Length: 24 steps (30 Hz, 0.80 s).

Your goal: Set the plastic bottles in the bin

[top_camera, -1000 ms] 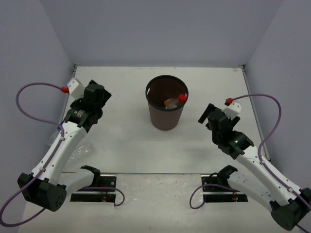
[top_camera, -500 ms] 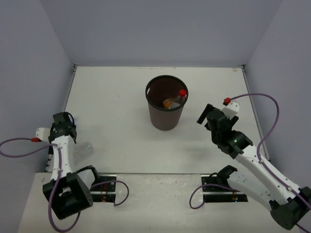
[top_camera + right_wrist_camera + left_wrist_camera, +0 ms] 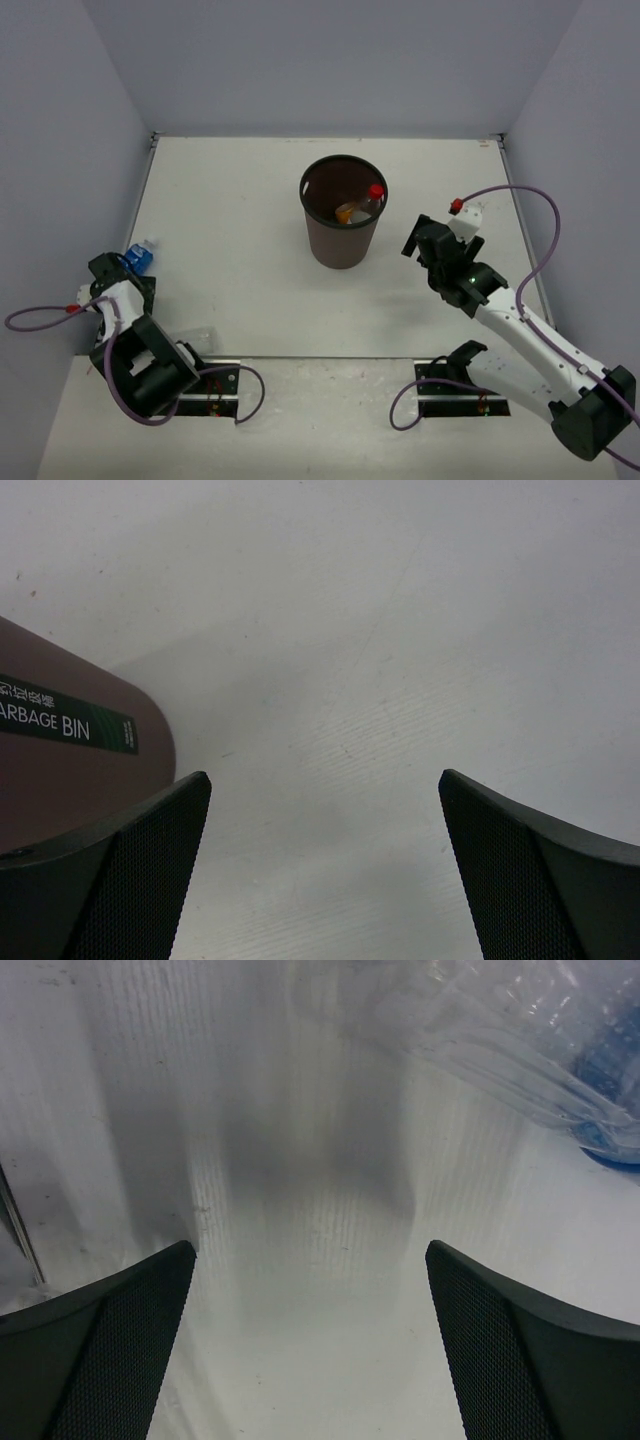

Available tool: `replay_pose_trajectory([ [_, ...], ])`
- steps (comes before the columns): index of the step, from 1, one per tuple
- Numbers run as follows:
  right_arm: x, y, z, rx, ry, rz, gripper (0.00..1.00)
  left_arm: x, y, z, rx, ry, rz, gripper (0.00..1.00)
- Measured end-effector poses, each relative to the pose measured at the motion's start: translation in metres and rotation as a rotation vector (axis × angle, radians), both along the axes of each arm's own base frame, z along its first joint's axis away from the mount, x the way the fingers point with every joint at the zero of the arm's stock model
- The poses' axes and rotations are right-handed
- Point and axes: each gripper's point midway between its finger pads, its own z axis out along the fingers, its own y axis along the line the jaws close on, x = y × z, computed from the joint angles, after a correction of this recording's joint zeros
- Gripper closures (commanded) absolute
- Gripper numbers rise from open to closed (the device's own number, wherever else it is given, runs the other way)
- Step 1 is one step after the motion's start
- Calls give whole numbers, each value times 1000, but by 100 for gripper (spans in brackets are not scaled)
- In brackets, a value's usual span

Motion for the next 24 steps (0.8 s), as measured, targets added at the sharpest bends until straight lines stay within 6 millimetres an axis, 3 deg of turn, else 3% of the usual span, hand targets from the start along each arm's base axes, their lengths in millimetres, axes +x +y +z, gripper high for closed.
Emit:
replay_pose_trajectory([
  [7,0,0,-1,-3,4,0,1,16,1,24,32,-106,-51,0],
  [9,1,0,-3,-7,9,1,1,22,3,43,61,-152,-57,0],
  [13,1,1,-6,-13,21,1,1,32,10,103,168,-277,-70,0],
  [15,2,2,-8,-13,27,5,1,33,7,119,196,-317,-95,0],
  [24,1,9,-15,-5,59,31,1,1,-31,116,193,-296,-230,0],
])
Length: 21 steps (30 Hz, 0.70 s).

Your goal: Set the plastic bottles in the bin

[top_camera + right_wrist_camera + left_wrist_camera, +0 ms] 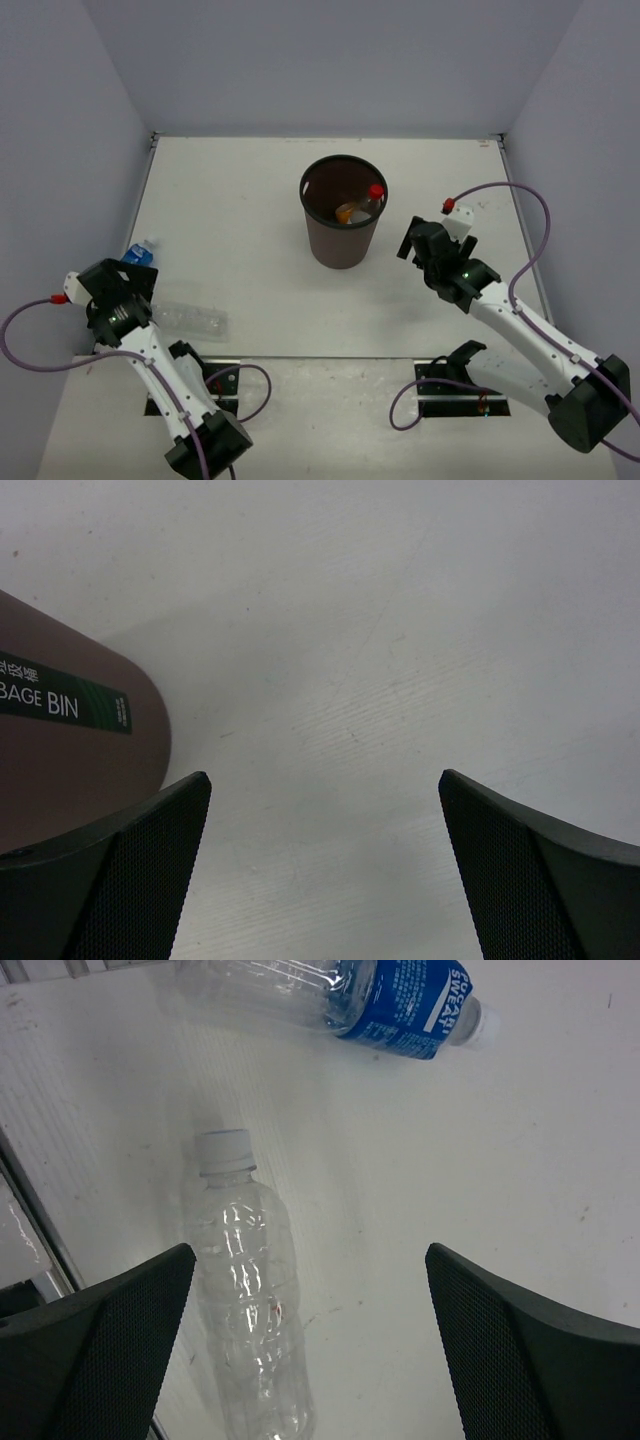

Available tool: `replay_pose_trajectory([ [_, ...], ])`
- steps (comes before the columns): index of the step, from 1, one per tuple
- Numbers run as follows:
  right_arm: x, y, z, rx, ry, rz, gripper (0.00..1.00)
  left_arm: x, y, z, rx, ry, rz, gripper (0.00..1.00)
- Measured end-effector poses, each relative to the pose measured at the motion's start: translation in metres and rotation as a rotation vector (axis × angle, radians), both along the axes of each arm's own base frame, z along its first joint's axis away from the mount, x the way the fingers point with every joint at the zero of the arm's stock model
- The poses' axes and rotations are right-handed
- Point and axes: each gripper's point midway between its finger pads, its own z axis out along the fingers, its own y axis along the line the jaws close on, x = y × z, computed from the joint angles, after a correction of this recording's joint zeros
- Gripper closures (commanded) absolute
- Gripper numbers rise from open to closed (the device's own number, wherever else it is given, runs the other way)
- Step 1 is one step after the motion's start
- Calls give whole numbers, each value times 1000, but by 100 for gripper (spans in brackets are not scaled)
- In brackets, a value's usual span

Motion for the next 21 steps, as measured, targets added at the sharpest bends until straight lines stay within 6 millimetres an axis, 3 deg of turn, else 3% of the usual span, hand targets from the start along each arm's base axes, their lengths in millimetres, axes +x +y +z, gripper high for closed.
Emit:
replay_pose_trajectory([
  [3,0,1,0,6,0,5,1,0,-11,-12,-21,-17,-44,0],
  [7,-1,0,6,20,-21,5,1,0,-28,-47,-140,32,-90,0],
  [10,-2,0,11,30,-37,3,1,0,-33,-62,-183,49,-103,0],
  [18,-1,-1,9,26,-31,0,1,14,-35,-70,-181,32,-145,0],
  [21,-1,-2,9,26,-31,-3,1,23,-45,-82,-191,39,-175,0],
])
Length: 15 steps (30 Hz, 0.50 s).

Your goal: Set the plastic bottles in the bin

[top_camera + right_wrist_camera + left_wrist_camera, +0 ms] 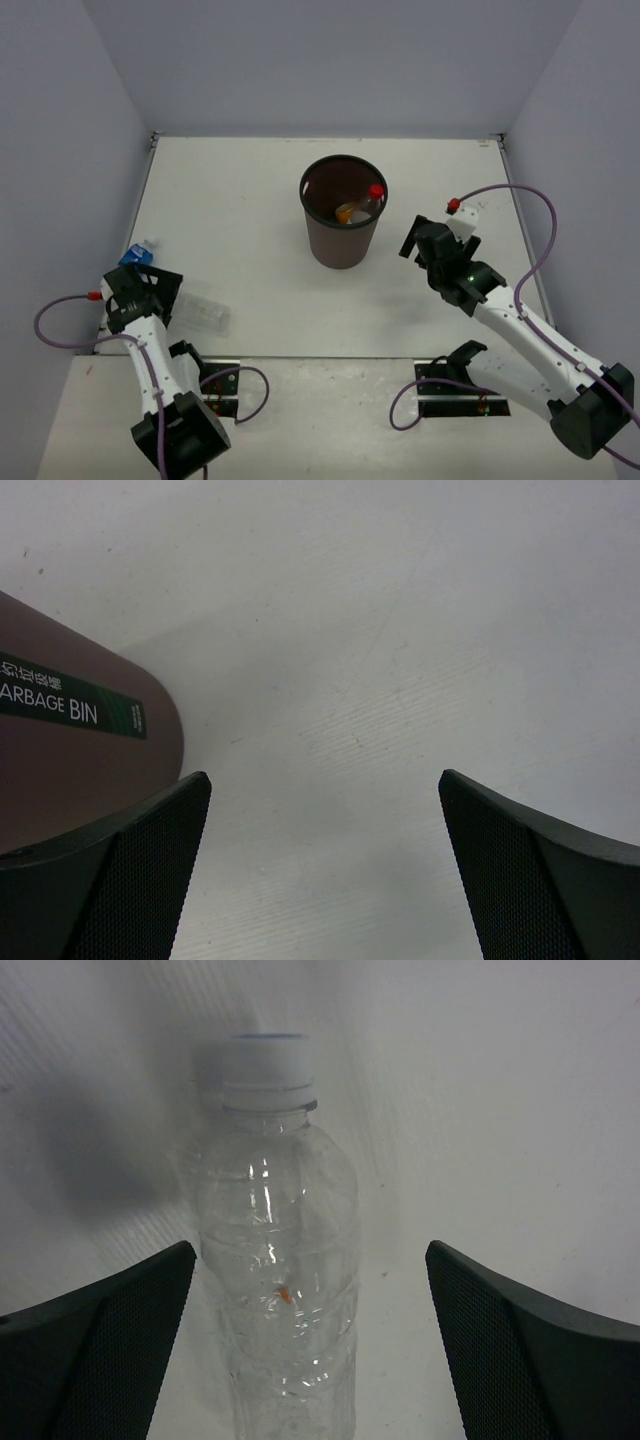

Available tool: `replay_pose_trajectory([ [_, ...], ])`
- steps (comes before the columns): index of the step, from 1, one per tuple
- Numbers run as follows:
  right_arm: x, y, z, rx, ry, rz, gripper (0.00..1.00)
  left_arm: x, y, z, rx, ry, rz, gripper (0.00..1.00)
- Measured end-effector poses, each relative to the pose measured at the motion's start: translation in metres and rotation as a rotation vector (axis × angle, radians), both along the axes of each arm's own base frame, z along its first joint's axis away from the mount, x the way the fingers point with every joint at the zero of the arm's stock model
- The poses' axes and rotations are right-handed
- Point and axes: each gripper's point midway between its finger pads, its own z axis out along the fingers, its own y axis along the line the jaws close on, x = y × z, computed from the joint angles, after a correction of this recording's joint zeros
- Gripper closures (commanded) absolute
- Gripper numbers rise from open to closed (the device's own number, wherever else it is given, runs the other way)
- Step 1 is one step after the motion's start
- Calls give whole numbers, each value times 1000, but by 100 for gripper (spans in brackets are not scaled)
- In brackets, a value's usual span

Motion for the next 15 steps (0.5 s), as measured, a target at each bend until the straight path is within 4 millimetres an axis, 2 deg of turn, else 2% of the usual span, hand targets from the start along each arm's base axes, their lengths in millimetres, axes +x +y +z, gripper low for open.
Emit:
replay_pose_trajectory([
  [3,0,-1,0,1,-1,-5,1,4,-21,-18,-36,52,-68,1],
  [5,0,-2,1,2,-3,-8,1,3,-27,-28,-46,106,-80,2],
  [6,0,-3,2,4,-6,-10,1,7,-26,-27,-43,106,-78,7],
  [8,0,-4,4,8,-13,-12,1,13,-22,-28,-32,104,-67,24],
  [10,0,-4,6,13,-22,-13,1,17,-19,-28,-29,96,-45,37],
  [13,0,-5,8,16,-28,-16,1,19,-17,-30,-22,90,-37,49],
  [14,0,-5,8,15,-28,-16,1,19,-17,-30,-19,88,-37,60],
  [15,0,-5,8,15,-28,-17,1,20,-16,-29,-14,88,-40,63],
])
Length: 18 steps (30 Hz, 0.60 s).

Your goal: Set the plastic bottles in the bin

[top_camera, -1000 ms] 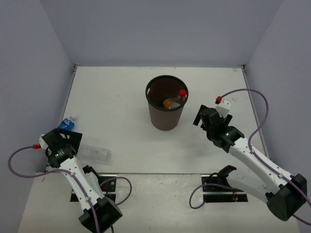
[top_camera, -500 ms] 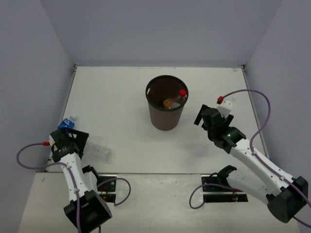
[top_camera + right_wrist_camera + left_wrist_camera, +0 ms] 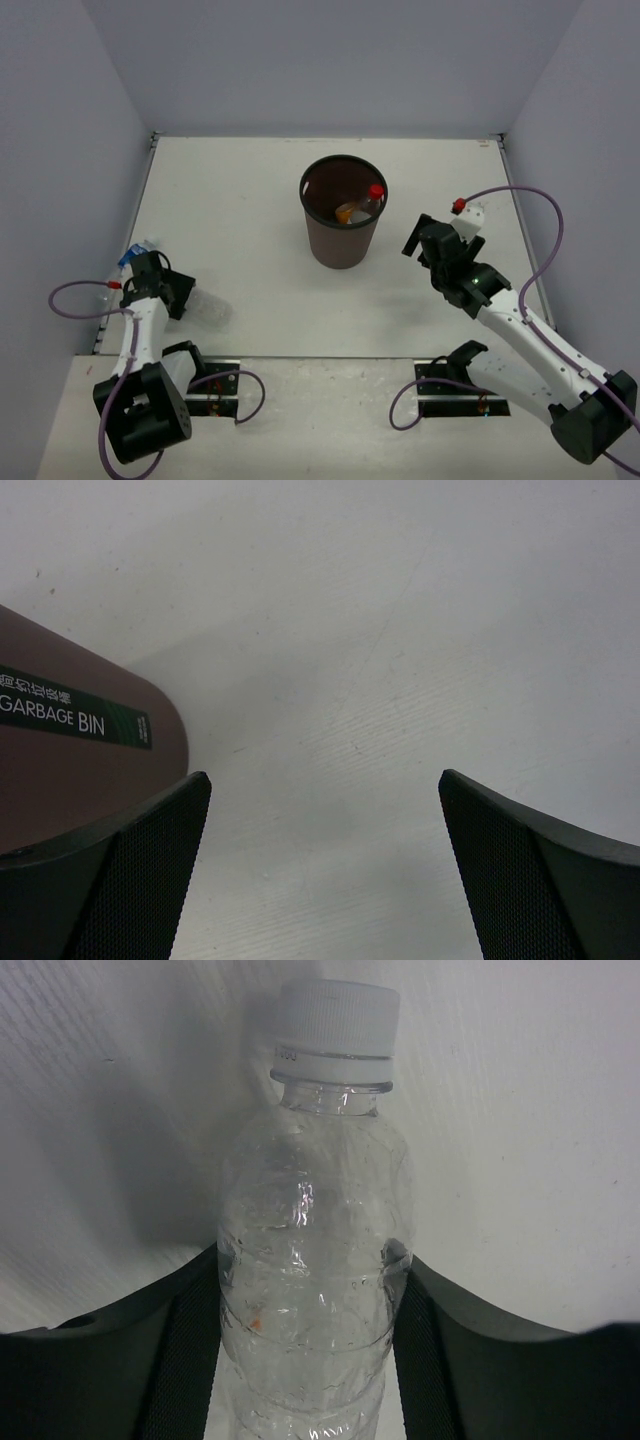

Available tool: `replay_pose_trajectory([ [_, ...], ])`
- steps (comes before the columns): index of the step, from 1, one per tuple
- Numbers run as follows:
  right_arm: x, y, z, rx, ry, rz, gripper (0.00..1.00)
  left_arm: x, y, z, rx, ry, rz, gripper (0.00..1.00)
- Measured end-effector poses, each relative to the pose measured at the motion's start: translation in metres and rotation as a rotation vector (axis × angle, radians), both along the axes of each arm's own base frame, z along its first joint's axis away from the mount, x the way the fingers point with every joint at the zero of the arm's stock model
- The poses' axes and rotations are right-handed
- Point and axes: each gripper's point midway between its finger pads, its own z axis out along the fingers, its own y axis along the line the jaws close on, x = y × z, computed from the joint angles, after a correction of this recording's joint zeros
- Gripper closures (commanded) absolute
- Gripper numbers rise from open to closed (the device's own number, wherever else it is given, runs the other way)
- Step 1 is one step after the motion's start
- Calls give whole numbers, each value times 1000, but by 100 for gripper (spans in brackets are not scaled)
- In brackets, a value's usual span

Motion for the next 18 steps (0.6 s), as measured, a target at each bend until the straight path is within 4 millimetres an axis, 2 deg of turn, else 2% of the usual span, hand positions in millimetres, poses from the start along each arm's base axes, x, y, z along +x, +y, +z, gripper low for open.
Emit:
replay_pose_trajectory([
  [2,0,0,0,0,0,0,1,-1,0,0,4,1,0,68],
  [5,0,0,0,0,0,-2,1,0,1,7,15,-5,-17,68],
  [7,0,0,0,1,0,-2,1,9,0,23,23,-38,-54,72],
  [9,0,-1,0,0,0,-3,1,27,-2,51,32,-110,-111,79],
  [11,0,-1,0,0,1,-3,1,52,-7,93,53,-216,-185,83],
  [14,0,0,-1,-1,5,-2,1,92,-29,175,101,-435,-319,84],
  [16,0,0,-1,-1,5,-2,1,115,-61,239,130,-614,-446,84],
  [17,0,0,-1,-1,5,-2,1,122,-77,264,142,-679,-505,84],
  [18,0,0,-1,-1,5,-2,1,129,-100,293,150,-750,-578,84],
])
